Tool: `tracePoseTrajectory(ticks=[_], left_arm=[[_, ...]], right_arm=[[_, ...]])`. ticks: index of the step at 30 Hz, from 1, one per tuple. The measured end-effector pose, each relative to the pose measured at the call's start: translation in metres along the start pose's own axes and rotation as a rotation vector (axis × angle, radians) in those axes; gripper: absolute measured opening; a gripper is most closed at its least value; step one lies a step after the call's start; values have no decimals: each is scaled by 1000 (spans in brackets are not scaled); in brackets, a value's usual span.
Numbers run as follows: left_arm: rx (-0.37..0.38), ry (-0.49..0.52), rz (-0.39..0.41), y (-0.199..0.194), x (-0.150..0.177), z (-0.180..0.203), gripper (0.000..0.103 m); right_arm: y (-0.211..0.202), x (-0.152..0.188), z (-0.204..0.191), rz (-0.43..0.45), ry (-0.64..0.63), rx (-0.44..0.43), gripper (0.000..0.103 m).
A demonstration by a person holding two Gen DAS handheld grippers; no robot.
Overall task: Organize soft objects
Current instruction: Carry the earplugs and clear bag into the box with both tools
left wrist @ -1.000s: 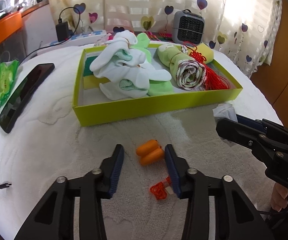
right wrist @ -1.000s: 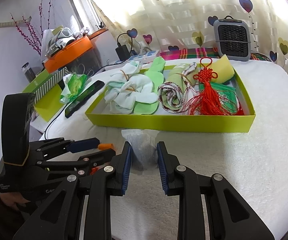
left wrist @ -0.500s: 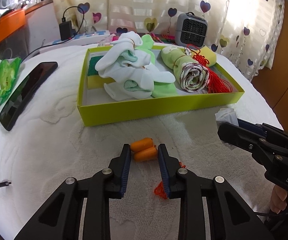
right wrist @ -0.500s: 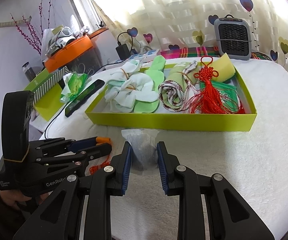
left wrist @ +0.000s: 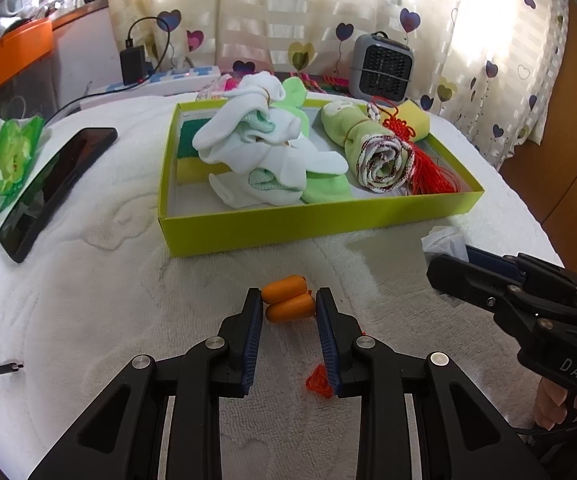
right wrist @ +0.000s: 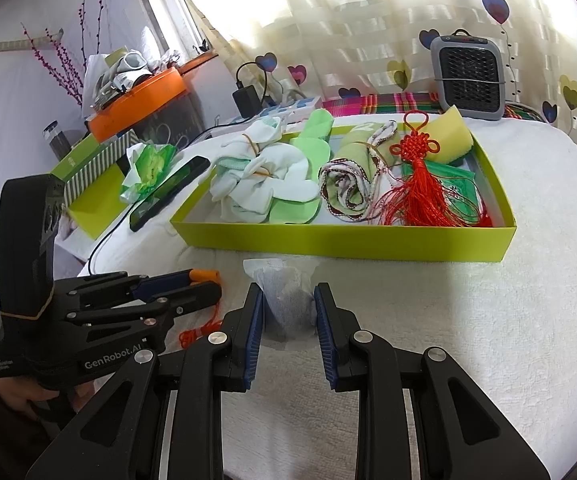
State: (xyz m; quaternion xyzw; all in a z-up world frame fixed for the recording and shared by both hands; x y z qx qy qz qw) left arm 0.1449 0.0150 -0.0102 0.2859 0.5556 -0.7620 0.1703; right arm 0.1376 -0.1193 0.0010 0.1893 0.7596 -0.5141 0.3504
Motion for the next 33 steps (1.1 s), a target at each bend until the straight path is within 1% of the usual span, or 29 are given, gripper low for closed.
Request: tracePoseTrajectory(ticks=[9,18,33], left_arm=[[24,-1,29,-10,-7,5,25],[50,9,75,-24,-26,13,25],[50,45,145,-41,-53,22,25]], right_arm=[[-5,-3,-1,11,-2,5,27],[-16,-13,0,37,-1,8,27],[-33,-35,9,96,6,24,27]])
Point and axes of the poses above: each gripper's, at about its wrist camera, not at the fingertips, and y roughly the way its jaws point, z to its right, x to its underside, the point moved 4 cm from there along y, roughly the way its jaws point, and after that the axes turned 7 degrees about x, right-handed, at the moved point
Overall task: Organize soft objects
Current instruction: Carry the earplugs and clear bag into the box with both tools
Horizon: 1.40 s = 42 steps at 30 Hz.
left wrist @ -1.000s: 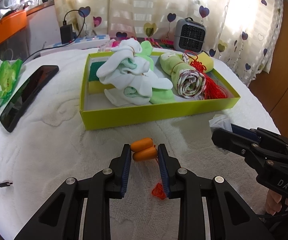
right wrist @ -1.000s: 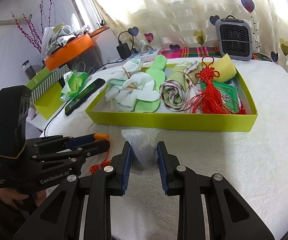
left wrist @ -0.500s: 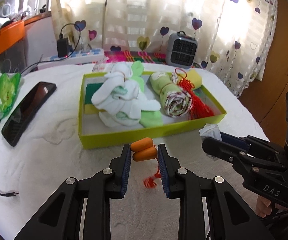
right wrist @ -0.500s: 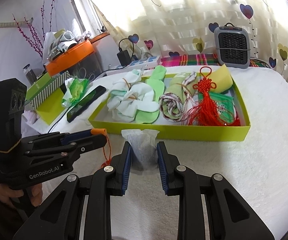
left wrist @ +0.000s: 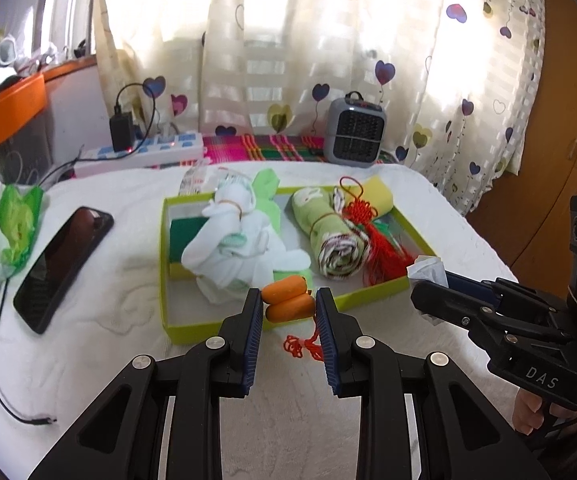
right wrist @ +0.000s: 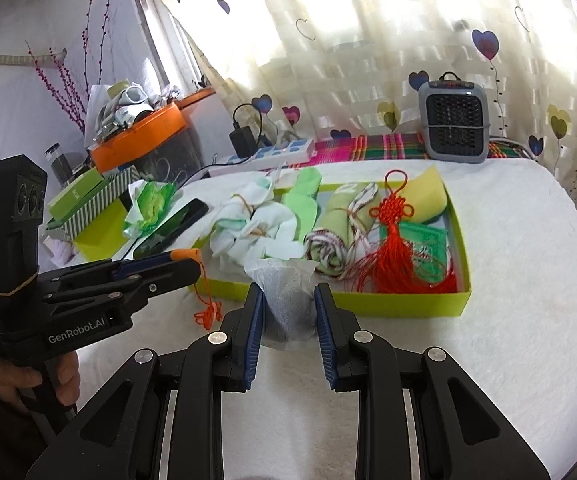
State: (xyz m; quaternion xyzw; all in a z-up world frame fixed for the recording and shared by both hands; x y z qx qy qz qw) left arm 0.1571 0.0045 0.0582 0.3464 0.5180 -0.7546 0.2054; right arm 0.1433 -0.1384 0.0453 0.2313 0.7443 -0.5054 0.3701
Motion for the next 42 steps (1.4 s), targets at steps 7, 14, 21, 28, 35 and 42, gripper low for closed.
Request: tracePoseTrajectory(ticks=[7,14,21,28,35,42], left_arm=[[5,12,10,6,-11,3,25],[17,5,11,21,-22,3,25],[11,-3,-3,39,-27,1,25],[-23,0,-15,56,-28,-2,25],[-70,1,-34,69,-26,-11,25],[-64,0,-54,75,-22,-14,25]], right_arm=[[1,-14,6,19,-2,9,27],[9,-34,13,33,0,6,27],[29,-53,14,22,-18,2,27],[59,-65,14,-13,-22,2,27],[89,-70,11,-58,-18,-6,27],[112,-66,7,-101,-33,-6,27]])
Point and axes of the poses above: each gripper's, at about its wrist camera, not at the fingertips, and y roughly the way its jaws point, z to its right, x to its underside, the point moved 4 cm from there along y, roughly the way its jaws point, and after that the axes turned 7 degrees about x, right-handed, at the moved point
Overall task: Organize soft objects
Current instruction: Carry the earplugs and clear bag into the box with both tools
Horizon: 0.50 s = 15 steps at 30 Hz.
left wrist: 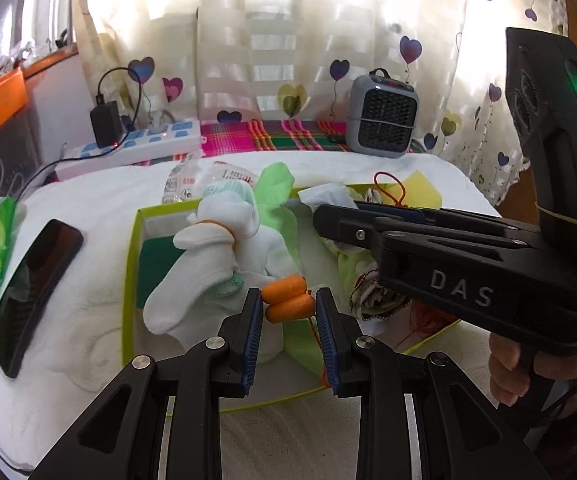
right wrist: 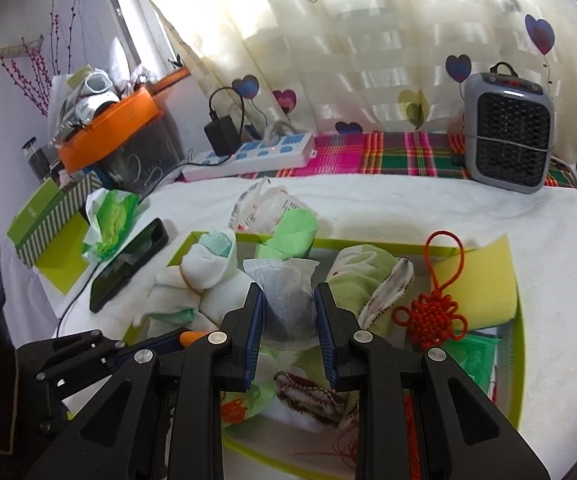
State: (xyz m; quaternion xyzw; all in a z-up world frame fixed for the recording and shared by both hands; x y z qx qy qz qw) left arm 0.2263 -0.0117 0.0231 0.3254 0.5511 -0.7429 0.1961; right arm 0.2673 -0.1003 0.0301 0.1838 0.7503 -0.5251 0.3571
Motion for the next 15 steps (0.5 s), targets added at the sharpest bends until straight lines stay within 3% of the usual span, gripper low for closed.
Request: tracePoseTrajectory(ticks=[9,15], left_arm=[[5,1,-10,3,1,1,26],[29,-2,-9,3,2,2,35]], right_arm=[[10,0,-4,-9,-23,14,27],[14,0,-6,-21,-32,13,27]])
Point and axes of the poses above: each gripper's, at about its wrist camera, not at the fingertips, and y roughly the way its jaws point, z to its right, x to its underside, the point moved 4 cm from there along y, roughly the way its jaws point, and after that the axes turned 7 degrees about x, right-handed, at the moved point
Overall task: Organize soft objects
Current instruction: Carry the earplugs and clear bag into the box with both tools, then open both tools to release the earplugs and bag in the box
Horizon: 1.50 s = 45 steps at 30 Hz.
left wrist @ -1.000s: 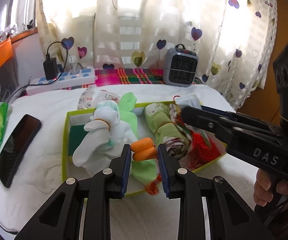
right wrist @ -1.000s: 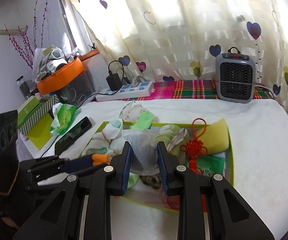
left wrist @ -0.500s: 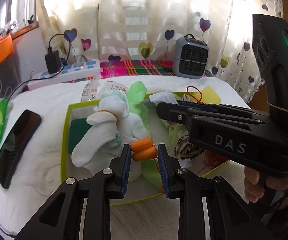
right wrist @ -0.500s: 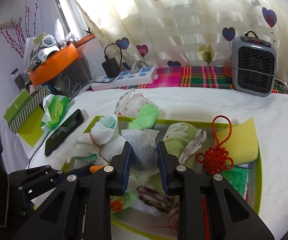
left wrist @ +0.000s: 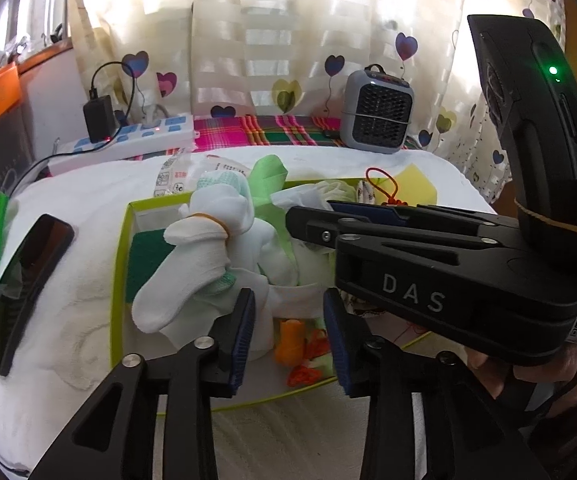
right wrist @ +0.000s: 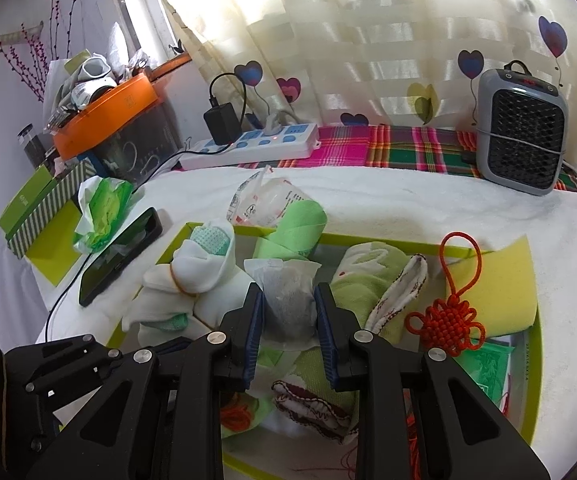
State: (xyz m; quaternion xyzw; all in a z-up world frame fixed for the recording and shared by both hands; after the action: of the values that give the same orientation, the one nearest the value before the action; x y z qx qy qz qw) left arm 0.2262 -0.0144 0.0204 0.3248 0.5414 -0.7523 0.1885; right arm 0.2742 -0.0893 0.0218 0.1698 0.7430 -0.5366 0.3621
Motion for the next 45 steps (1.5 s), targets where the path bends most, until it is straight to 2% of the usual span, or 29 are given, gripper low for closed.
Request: tracePoseTrajectory(ticks=[4,13,22,39,45], left_arm=[[-1,2,-1,0,0,1,36],[-3,1,-4,-1,2,3,39],[-24,-1,3,-7,2,0,47],[-59,-3,41,-35,10,7,47],[-88,-25,39,-46,17,6,47]], right_arm=[[1,0,0,-2,1,-2,30],[-1,1,-5,5,2,-15,46],[-7,3,-2,13,34,-17,47],[-52,18,-1,78,39,31,48],[-69,31,2,96,44,103,48]])
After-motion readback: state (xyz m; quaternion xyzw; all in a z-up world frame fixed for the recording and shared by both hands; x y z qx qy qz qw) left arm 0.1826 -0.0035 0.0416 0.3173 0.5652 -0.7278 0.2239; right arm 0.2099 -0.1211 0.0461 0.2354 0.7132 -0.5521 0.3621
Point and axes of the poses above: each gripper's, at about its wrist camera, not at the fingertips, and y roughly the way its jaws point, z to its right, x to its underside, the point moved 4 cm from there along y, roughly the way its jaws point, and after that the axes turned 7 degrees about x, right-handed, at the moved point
